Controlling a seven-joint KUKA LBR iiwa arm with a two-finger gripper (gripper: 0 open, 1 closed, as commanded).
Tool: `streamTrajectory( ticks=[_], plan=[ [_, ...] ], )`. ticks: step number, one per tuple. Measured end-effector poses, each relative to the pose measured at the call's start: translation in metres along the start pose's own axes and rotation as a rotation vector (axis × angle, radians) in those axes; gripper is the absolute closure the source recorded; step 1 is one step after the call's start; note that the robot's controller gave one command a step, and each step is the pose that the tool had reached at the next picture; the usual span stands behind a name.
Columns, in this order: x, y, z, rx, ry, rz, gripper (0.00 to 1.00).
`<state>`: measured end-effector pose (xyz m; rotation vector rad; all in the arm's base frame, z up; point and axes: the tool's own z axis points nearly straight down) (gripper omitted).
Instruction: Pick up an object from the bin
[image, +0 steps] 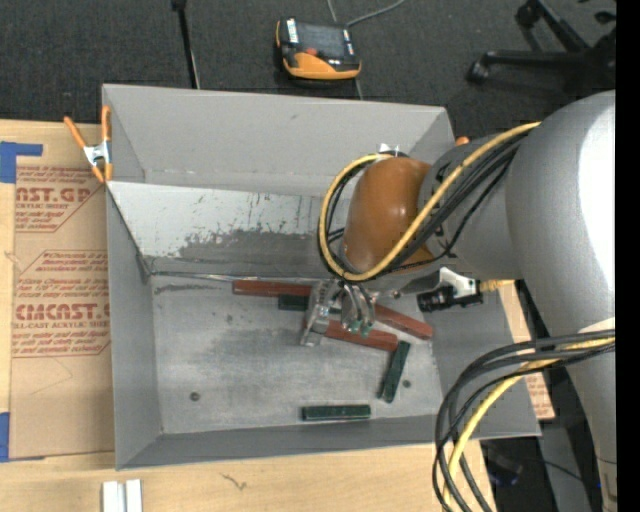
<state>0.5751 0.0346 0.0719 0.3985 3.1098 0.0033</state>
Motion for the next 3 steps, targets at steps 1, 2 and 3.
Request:
streamTrajectory(
  ticks=[1,2,3],
  plan=[
    [0.001,0.0,-0.005,0.001,0.005,0.0,1.0],
    [0.003,0.0,-0.021,0.004,0.012,-0.001,1.0],
    [0.003,0.0,-0.043,0.004,0.014,0.0,1.0]
  ],
)
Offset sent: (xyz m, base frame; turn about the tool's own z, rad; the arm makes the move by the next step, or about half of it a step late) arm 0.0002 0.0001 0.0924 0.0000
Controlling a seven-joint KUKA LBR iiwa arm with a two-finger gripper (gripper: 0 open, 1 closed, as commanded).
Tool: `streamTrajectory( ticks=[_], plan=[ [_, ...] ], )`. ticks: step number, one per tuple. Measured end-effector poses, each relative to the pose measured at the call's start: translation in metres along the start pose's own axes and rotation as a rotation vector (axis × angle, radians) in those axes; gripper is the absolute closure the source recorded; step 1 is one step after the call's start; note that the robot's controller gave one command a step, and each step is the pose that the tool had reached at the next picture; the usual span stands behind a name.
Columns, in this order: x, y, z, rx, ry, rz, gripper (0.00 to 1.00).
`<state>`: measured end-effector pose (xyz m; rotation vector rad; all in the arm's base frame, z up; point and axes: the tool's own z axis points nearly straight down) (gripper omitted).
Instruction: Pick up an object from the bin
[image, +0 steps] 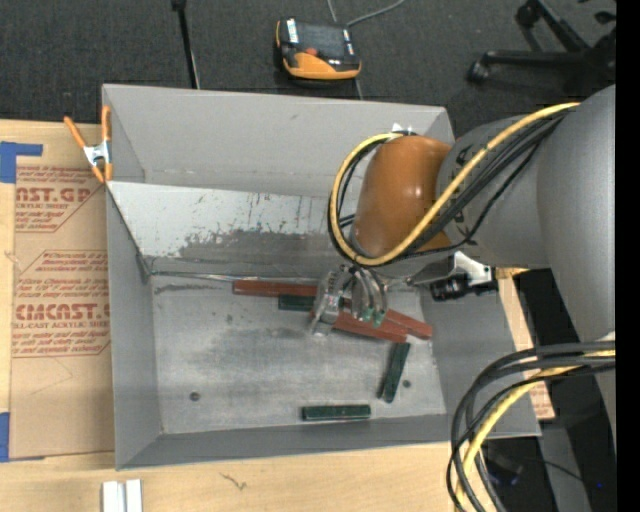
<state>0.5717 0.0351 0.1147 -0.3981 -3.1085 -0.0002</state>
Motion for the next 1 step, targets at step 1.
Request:
streamTrajectory(
  ticks=[1],
  plan=[
    [-0.0011,0.0003,-0.024,-0.001,-0.005,0.0,1.0]
  ],
)
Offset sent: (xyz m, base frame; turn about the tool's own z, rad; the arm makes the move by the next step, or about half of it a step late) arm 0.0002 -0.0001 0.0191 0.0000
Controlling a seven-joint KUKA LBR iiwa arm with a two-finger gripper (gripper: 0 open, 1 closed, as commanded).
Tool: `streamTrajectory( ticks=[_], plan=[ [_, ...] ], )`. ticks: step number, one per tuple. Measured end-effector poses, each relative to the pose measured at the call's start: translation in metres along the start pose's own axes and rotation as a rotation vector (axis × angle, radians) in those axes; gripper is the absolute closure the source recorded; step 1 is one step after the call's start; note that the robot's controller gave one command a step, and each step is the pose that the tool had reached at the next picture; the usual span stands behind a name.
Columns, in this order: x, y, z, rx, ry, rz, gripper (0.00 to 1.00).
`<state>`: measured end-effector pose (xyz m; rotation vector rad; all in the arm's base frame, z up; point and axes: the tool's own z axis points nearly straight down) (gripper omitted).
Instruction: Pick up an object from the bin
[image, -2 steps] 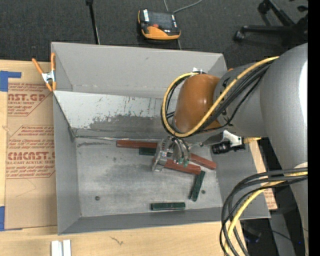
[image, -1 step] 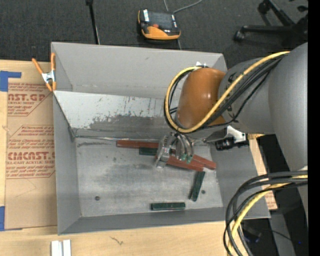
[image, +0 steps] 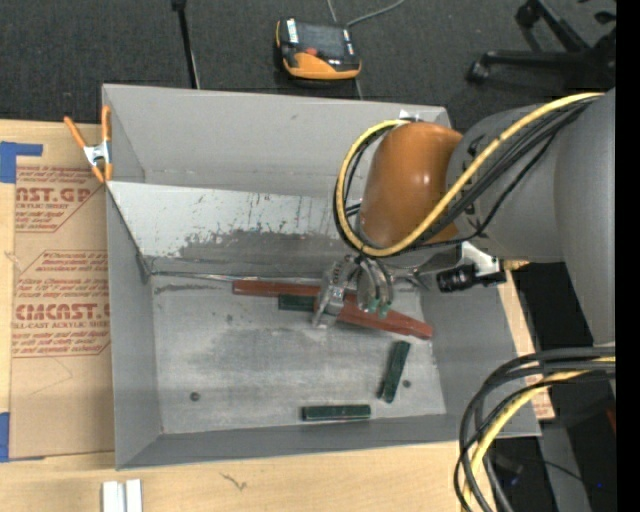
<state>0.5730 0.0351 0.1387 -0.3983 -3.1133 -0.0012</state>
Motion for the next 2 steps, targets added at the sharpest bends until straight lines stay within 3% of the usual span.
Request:
streamTrajectory(
  ticks=[2],
  plan=[
    [-0.001,0.0,-0.036,-0.002,-0.006,0.0,1.0]
  ],
)
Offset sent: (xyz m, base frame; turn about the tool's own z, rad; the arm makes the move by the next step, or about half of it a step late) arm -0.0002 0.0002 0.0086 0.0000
